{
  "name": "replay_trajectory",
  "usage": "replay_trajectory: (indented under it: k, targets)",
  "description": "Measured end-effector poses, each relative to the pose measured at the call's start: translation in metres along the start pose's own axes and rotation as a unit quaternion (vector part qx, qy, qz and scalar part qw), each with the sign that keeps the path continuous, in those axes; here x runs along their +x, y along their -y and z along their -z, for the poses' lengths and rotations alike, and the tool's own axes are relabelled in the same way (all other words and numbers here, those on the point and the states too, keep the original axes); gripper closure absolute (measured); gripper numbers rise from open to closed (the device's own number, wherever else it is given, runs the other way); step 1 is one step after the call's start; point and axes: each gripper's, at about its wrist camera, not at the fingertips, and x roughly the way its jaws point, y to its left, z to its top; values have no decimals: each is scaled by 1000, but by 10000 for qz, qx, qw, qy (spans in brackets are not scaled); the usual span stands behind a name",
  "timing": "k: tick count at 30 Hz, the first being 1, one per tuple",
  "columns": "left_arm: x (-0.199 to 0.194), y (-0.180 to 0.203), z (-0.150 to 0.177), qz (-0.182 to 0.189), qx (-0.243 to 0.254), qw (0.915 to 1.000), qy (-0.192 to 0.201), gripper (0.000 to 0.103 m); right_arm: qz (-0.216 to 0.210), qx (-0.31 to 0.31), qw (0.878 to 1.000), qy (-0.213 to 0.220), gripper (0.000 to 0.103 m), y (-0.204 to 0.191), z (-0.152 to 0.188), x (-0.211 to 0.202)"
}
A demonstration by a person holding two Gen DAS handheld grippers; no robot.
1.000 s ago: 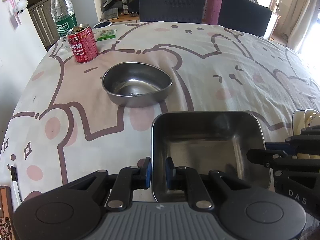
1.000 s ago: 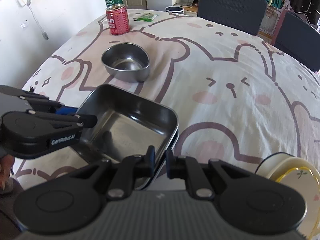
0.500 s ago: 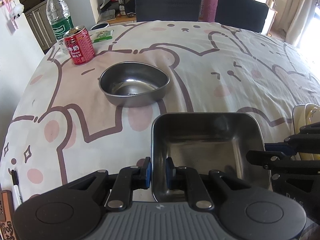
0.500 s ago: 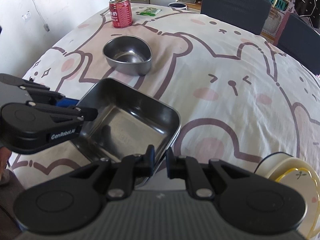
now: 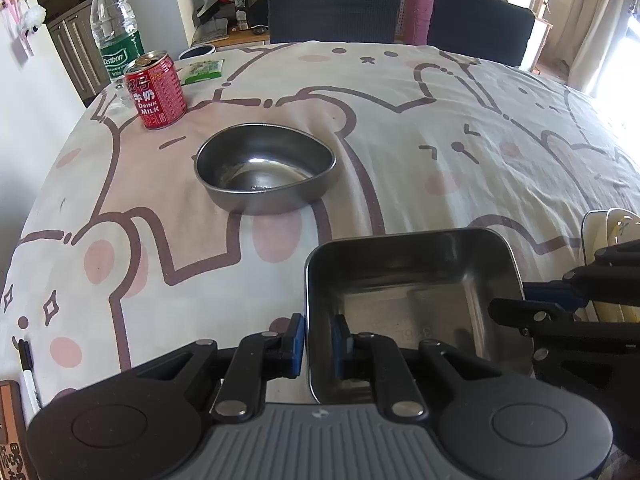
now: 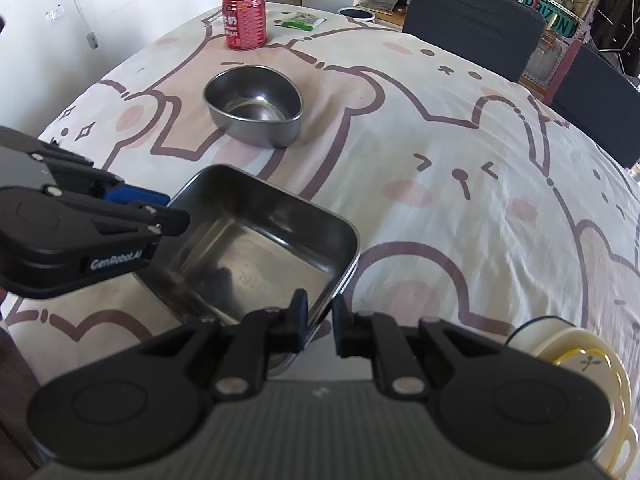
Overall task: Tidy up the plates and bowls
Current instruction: 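Lower the small steel tray beside the stacked dishes with both grippers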
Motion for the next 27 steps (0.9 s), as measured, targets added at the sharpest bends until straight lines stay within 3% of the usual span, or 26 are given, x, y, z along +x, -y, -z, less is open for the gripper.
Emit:
replay_trajectory:
  k: [11,18,27]
  targets:
    - [4,-2,1,-47,10,9999,-106,88,-6,248,9996,-118,87,9,0,3]
    - [4,-2,0,-56,12,9999,-108,88,-219,910,9952,-270,75,27,1,8]
    - [1,2,0,63,60,9999,-98,88,-373,1133,9925,-271,74,34,3,7]
